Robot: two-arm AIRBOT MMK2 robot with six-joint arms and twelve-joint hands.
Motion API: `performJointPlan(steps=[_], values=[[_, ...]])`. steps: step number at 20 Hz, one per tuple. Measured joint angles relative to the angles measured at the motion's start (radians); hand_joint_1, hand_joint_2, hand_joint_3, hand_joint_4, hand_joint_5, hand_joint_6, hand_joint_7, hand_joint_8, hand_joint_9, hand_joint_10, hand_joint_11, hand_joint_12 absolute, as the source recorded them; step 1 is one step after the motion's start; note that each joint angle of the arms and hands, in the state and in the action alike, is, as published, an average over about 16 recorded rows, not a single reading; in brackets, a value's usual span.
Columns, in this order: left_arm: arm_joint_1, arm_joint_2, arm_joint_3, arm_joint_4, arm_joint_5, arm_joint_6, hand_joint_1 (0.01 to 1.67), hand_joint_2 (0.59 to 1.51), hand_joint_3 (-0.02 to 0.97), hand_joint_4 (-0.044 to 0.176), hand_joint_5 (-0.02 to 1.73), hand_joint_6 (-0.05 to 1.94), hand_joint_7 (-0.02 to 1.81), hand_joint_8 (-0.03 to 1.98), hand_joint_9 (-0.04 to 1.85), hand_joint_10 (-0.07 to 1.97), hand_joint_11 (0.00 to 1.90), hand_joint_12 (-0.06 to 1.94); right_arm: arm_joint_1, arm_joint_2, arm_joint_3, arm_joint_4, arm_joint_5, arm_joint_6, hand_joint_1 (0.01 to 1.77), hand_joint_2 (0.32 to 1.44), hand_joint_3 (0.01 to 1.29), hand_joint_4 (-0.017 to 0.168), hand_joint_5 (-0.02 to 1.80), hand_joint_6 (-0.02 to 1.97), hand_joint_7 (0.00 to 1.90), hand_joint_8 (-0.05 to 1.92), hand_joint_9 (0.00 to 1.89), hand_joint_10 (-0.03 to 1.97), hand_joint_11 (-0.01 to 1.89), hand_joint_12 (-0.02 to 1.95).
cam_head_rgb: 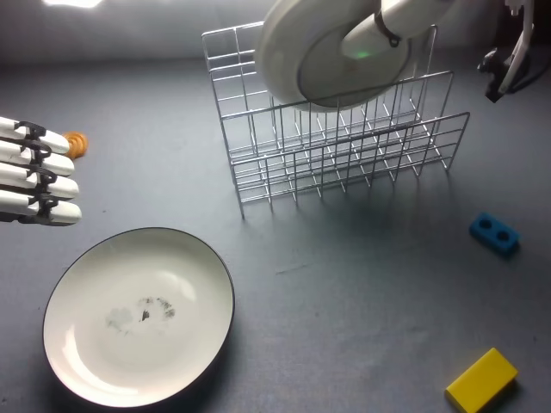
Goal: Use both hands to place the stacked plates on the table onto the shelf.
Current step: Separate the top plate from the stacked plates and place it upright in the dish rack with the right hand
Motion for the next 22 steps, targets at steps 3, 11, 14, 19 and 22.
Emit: performJointPlan(steps=[3,11,14,19,22], values=[[0.000,0.000,-0.001,0.001,-0.001,0.000,0.02,1.108,0.010,0.000,0.19,0.01,0.19,0.00,0.16,0.01,0.07,0.15,-0.001,0.000,0.000,0.000,0.002,-0.002,1.18,1.12,0.01,0.007,0.74,1.22,0.81,1.19,0.65,1.12,0.36,1.73],[0.001,0.000,-0.005,0.001,-0.003,0.000,0.02,1.108,0.010,0.000,0.19,0.01,0.19,0.00,0.16,0.01,0.07,0.15,-0.005,-0.003,0.000,0.002,0.002,-0.009,1.15,1.14,0.01,-0.002,0.72,1.12,0.81,1.13,0.72,1.11,0.43,1.68],[0.002,0.000,-0.006,0.001,-0.004,0.000,0.02,1.108,0.010,0.000,0.19,0.01,0.20,0.00,0.16,0.01,0.07,0.15,-0.007,-0.004,0.000,0.003,0.001,-0.013,1.14,1.14,0.01,-0.005,0.72,1.12,0.82,1.12,0.75,1.09,0.46,1.65],[0.005,0.000,-0.009,0.008,-0.009,0.000,0.02,1.109,0.010,0.000,0.20,0.01,0.20,0.00,0.17,0.01,0.08,0.14,-0.007,-0.006,0.000,0.003,0.001,-0.019,1.13,1.14,0.01,-0.010,0.74,1.13,0.86,1.14,0.82,1.08,0.54,1.63],[0.013,0.000,-0.014,0.021,-0.016,0.000,0.02,1.109,0.010,0.000,0.21,0.01,0.21,0.00,0.18,0.01,0.09,0.14,-0.007,-0.006,0.000,0.002,0.003,-0.023,1.12,1.14,0.01,-0.010,0.74,1.16,0.86,1.17,0.83,1.07,0.54,1.63]])
